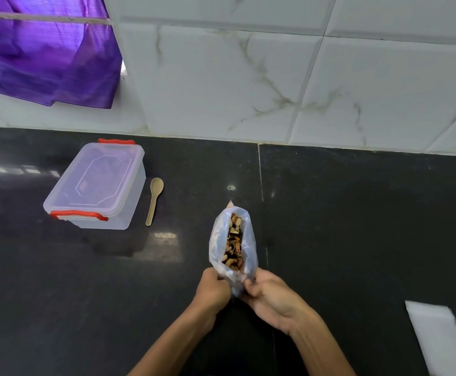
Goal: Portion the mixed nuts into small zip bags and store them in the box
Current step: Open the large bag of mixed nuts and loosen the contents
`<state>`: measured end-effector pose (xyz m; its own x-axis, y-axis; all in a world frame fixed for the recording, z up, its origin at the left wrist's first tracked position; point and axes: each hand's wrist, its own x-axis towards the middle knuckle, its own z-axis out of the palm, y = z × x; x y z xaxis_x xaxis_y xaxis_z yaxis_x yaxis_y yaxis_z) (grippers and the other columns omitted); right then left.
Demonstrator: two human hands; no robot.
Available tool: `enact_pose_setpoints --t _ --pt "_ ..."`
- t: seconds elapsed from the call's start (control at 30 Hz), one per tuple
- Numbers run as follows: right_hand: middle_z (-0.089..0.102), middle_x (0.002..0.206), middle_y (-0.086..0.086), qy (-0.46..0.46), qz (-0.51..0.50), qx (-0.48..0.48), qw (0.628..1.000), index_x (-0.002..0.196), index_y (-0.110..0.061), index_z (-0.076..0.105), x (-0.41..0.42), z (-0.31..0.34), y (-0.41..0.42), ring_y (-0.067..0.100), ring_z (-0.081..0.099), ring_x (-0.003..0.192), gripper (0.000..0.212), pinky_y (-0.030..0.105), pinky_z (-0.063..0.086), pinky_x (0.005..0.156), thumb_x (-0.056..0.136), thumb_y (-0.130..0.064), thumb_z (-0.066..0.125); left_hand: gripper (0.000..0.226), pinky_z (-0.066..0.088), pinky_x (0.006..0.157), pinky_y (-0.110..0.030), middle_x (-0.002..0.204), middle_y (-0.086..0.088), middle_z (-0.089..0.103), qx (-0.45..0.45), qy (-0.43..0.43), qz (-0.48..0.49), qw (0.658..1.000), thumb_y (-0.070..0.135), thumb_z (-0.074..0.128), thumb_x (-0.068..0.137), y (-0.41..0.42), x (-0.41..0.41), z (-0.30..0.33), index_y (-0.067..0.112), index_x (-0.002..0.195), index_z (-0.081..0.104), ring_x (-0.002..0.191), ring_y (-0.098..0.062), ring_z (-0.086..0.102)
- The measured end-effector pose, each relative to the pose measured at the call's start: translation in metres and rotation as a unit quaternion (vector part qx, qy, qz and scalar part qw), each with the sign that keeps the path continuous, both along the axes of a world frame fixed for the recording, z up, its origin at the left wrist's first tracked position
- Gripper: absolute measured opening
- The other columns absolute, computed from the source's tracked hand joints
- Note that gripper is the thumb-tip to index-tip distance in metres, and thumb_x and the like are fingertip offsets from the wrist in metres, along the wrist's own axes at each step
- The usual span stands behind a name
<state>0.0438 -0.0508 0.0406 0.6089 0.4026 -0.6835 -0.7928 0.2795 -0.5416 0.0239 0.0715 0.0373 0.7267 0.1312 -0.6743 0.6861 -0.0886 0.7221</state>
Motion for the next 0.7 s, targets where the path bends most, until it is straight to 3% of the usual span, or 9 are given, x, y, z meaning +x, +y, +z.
enact_pose_setpoints --t 0.07,0.1,0.17,0.23,0.33,0.47,0.57,0.7 --pt "0.065 0.107 0.012 -0.04 0.047 -0.104 0.993 0.112 -0.01 0.056 0.003 0.003 -0.002 0.023 0.061 0.099 0.022 0.035 0.052 0.085 0.097 -0.002 0.042 0.013 0.049 0.057 -0.023 0.083 -0.009 0.065 0.005 -0.002 -0.018 1.0 0.003 0.053 0.09 0.005 0.001 0.005 0.01 0.096 0.063 0.072 -0.016 0.06" --pt "0.064 0.102 0.007 -0.072 0.094 -0.2 0.973 0.112 -0.013 0.055 0.004 0.004 -0.003 0.019 0.063 0.094 0.017 0.033 0.053 0.085 0.098 -0.016 0.047 0.013 0.045 0.056 -0.022 0.082 -0.006 0.063 0.01 0.013 -0.021 1.0 0.008 0.05 0.092 0.007 0.001 0.009 0.013 0.098 0.061 0.071 -0.013 0.057" --pt "0.064 0.092 0.001 -0.134 0.179 -0.344 0.912 0.102 -0.017 0.059 0.004 0.006 -0.004 0.011 0.064 0.082 0.026 0.027 0.055 0.079 0.095 -0.041 0.05 0.02 0.04 0.062 -0.025 0.088 -0.001 0.063 0.02 0.049 -0.027 0.998 0.028 0.043 0.096 0.011 0.001 0.014 0.017 0.106 0.057 0.079 -0.013 0.055" --pt "0.066 0.081 0.0 -0.145 0.182 -0.34 0.911 0.087 -0.016 0.065 0.002 0.009 -0.003 0.008 0.063 0.07 0.033 0.022 0.055 0.067 0.092 -0.045 0.052 0.034 0.04 0.06 -0.024 0.089 0.0 0.064 0.022 0.045 -0.022 0.999 0.043 0.043 0.096 0.011 0.0 0.013 0.015 0.102 0.06 0.078 -0.012 0.056" --pt "0.066 0.078 0.002 -0.132 0.132 -0.284 0.941 0.086 -0.011 0.069 -0.002 0.008 0.0 0.008 0.063 0.067 0.028 0.018 0.055 0.06 0.092 -0.036 0.057 0.025 0.04 0.044 -0.015 0.084 -0.003 0.063 0.011 0.015 0.002 1.0 0.038 0.054 0.094 0.008 -0.005 0.008 0.016 0.095 0.065 0.064 -0.008 0.051" --pt "0.065 0.081 0.003 -0.091 0.061 -0.204 0.973 0.096 -0.013 0.069 -0.003 0.005 0.002 0.008 0.06 0.071 0.018 0.021 0.052 0.062 0.094 -0.025 0.056 0.017 0.038 0.054 -0.025 0.085 -0.006 0.064 -0.071 0.029 0.107 0.991 0.028 0.059 0.093 0.004 -0.009 0.001 0.016 0.098 0.07 0.071 -0.015 0.051" --pt "0.063 0.083 -0.001 -0.092 0.064 -0.206 0.972 0.097 -0.022 0.067 -0.007 0.007 0.005 0.007 0.054 0.073 0.016 0.019 0.046 0.06 0.097 -0.024 0.051 0.016 0.037 0.053 -0.025 0.088 -0.007 0.071 -0.135 0.034 0.186 0.973 0.02 0.057 0.094 -0.007 -0.012 -0.002 0.014 0.099 0.071 0.071 -0.017 0.055" --pt "0.066 0.091 -0.005 -0.137 0.101 -0.282 0.944 0.099 -0.028 0.063 -0.009 0.008 0.005 0.004 0.056 0.072 0.014 0.016 0.044 0.054 0.098 -0.026 0.049 0.014 0.039 0.055 -0.027 0.088 -0.006 0.07 -0.127 0.047 0.247 0.96 0.017 0.064 0.09 -0.014 -0.016 -0.006 0.014 0.102 0.07 0.072 -0.017 0.055"
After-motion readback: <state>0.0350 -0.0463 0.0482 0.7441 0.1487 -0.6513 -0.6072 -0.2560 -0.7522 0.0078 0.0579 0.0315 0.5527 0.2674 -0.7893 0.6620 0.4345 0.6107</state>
